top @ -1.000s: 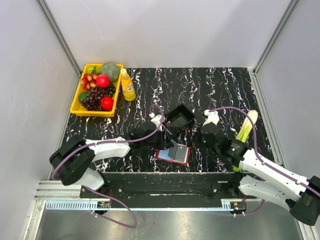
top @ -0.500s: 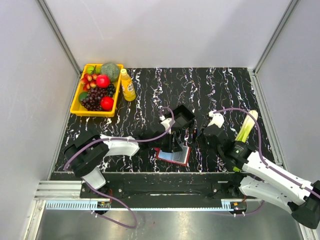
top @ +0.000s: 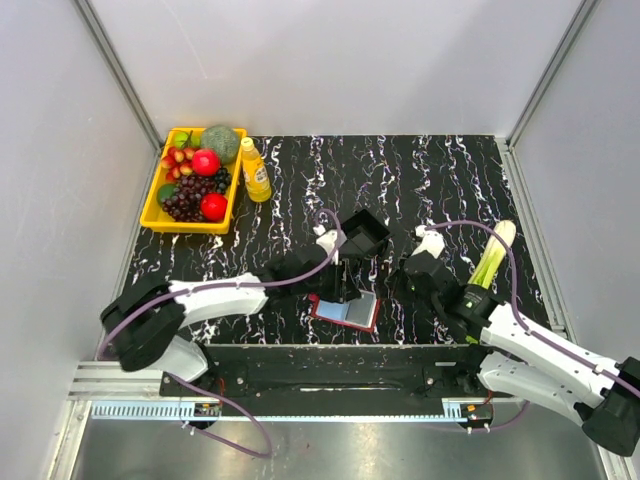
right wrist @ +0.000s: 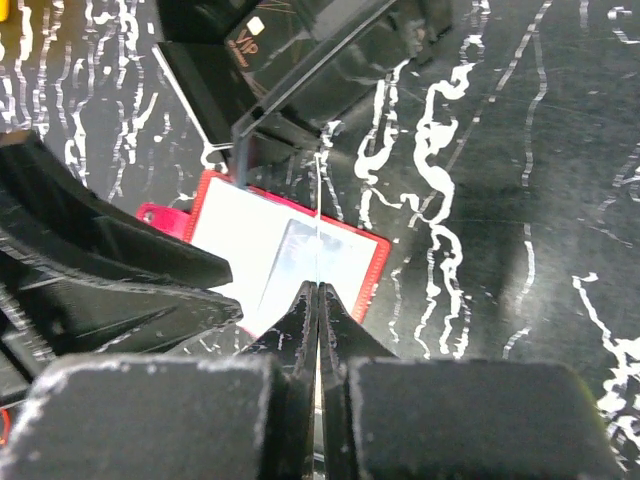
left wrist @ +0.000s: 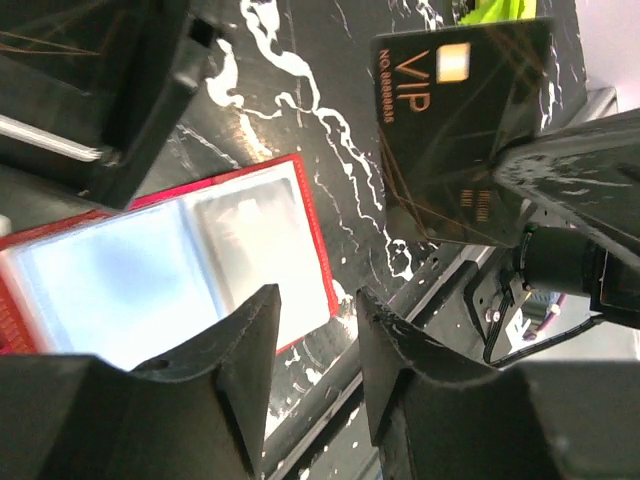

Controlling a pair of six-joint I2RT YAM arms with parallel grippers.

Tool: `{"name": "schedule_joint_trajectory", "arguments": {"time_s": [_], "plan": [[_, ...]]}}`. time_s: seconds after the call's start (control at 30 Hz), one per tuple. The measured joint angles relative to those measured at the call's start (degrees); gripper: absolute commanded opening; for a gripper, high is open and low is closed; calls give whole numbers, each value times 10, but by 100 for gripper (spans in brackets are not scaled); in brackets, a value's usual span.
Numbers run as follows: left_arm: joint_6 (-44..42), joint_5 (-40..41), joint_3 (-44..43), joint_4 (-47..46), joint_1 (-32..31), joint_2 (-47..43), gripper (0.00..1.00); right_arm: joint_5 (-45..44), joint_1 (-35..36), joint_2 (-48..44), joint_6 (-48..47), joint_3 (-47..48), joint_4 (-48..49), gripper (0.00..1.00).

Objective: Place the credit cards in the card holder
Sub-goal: Turn over the card slot in the card holder.

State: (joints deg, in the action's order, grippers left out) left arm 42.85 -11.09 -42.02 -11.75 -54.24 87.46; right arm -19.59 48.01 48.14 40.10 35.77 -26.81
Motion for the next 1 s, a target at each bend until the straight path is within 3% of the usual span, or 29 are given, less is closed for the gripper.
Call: {"name": "schedule_joint_trajectory", "arguments": {"time_s": [0.2, 0.47, 0.73, 1.0], "plan": [[-41, 74, 3, 81, 14, -100, 39, 57, 0, 29, 38, -49, 106, 0], [-43, 82, 71, 83, 30, -82, 37, 101, 0, 51, 115, -156, 257, 0], [-42, 82, 99, 71, 34, -74, 36, 107, 22, 84, 176, -198, 375, 0], [-38, 86, 117, 58, 40, -73, 35, 86, 37, 55, 219, -235, 395, 0]]}}
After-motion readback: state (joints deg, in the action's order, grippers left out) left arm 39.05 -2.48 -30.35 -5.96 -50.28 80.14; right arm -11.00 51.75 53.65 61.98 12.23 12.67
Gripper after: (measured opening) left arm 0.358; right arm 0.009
